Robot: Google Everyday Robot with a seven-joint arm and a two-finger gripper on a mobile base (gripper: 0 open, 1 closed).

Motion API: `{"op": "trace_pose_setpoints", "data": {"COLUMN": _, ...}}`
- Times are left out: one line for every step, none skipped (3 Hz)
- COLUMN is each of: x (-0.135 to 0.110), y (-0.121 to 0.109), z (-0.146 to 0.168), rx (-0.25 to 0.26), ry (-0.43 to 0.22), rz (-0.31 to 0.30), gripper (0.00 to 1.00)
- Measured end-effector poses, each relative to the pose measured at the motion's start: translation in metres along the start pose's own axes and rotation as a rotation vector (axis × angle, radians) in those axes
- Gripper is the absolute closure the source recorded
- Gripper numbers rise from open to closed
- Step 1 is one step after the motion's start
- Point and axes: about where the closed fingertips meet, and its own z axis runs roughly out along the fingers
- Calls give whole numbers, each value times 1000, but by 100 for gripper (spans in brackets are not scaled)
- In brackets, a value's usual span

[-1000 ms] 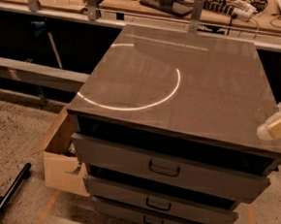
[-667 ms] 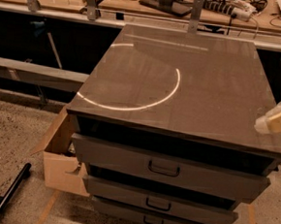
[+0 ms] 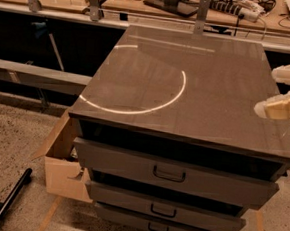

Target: Pick green can from white bowl and place on counter

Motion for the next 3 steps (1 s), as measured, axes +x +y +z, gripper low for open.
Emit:
{"op": "trace_pose_setpoints", "data": {"x": -2, "y": 1, "z": 0, "rx": -1, "ry": 0, "rz": -4, "gripper": 61}}
{"op": "trace_pose_setpoints", "data": {"x": -4, "y": 3, "z": 1, "rx": -3, "ry": 0, "rz": -8, "gripper": 60}}
{"op": "trace_pose_setpoints", "data": {"x": -6, "y": 4, "z": 1, "rx": -4, "ry": 0, "rz": -12, "gripper": 37}}
